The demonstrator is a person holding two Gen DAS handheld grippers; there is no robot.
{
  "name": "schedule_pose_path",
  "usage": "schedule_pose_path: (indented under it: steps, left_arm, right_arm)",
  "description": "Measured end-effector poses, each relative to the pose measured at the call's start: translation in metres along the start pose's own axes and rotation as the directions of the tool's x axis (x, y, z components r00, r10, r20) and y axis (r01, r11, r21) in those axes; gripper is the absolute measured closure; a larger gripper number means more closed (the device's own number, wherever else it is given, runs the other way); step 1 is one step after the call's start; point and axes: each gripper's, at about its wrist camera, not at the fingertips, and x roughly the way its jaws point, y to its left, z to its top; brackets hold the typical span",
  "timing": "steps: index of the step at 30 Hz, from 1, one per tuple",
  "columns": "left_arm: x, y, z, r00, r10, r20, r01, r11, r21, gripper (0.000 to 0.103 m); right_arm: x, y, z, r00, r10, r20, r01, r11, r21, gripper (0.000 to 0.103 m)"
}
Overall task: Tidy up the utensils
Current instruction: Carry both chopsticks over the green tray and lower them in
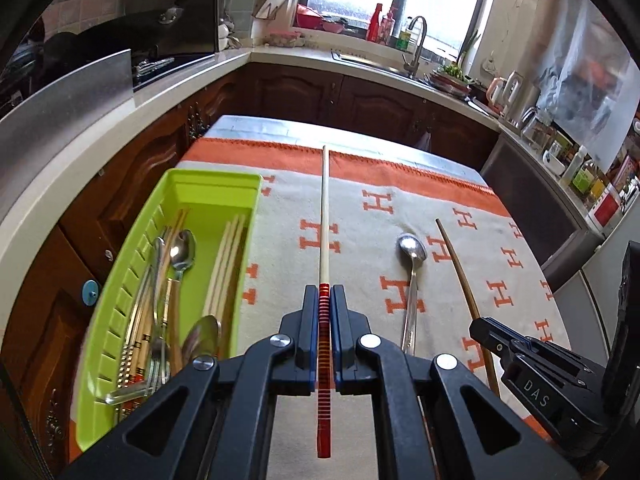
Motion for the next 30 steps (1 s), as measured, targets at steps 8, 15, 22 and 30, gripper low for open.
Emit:
schedule_pose_path:
  steps: [8, 15, 22, 30]
  left_arm:
    - [-0.032, 0.062, 0.007, 0.997, 0.076, 0.006, -0.076, 0.994, -0.075, 0.100]
    - [-0.022, 0.110, -0.005, 0.990, 0.122, -0.076, -0.130, 0.985, -0.111, 0.100]
    - [-0.010, 0.130, -0.016, 0.985, 0.108, -0.137, -0.125, 0.985, -0.121, 0.098]
    - [-0.012, 0.143, -0.011, 0.985, 0.119, -0.126, -0.136, 0.981, -0.138, 0.090]
  right_arm:
    - [-0.006, 0.065, 0.025, 0.977, 0.205, -0.062, -0.209, 0.975, -0.069, 0.097]
    - [0.013, 0.124, 0.037, 0.944, 0.295, -0.149, -0.313, 0.943, -0.115, 0.097]
    - [0.051, 0.155, 0.039, 0.917, 0.308, -0.254, -0.331, 0.942, -0.052, 0.097]
    - [0.074, 0.160, 0.035, 0.906, 0.286, -0.311, -0.300, 0.954, 0.005, 0.096]
